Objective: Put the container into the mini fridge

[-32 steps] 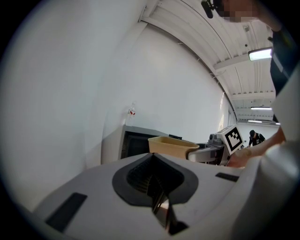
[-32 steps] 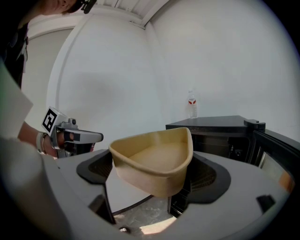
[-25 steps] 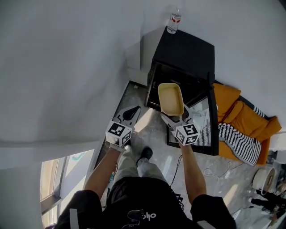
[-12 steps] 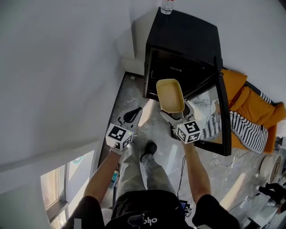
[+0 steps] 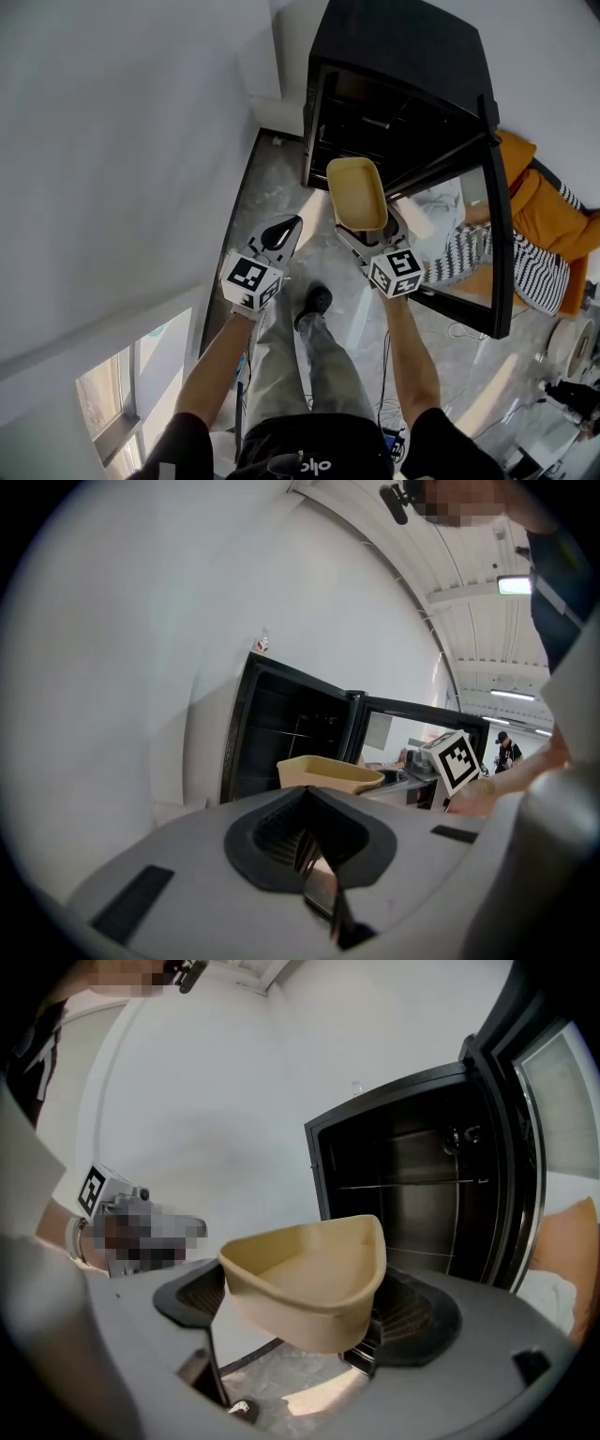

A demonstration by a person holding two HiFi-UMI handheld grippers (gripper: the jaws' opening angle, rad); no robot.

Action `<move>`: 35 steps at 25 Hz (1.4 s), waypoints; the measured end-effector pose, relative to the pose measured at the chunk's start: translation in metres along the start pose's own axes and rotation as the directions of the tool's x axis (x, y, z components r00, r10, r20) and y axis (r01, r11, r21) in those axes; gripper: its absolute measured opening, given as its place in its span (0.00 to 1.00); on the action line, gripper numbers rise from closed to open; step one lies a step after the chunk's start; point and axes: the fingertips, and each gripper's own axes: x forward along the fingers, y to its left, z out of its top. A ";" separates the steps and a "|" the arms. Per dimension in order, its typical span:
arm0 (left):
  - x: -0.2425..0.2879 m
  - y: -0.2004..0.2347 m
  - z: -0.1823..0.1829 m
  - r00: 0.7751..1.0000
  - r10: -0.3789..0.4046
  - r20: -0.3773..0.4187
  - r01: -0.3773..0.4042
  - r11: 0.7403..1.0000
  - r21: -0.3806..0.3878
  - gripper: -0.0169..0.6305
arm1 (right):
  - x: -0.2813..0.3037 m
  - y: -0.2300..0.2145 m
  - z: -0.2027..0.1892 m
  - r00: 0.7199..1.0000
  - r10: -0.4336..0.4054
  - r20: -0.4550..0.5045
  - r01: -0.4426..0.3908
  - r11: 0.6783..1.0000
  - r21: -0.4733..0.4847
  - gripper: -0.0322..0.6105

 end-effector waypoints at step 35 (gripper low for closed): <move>0.124 0.077 -0.077 0.992 -0.076 0.099 0.068 0.994 0.082 0.04 | 0.140 -0.139 -0.090 0.981 -0.162 0.104 0.165 0.986 -0.018 0.84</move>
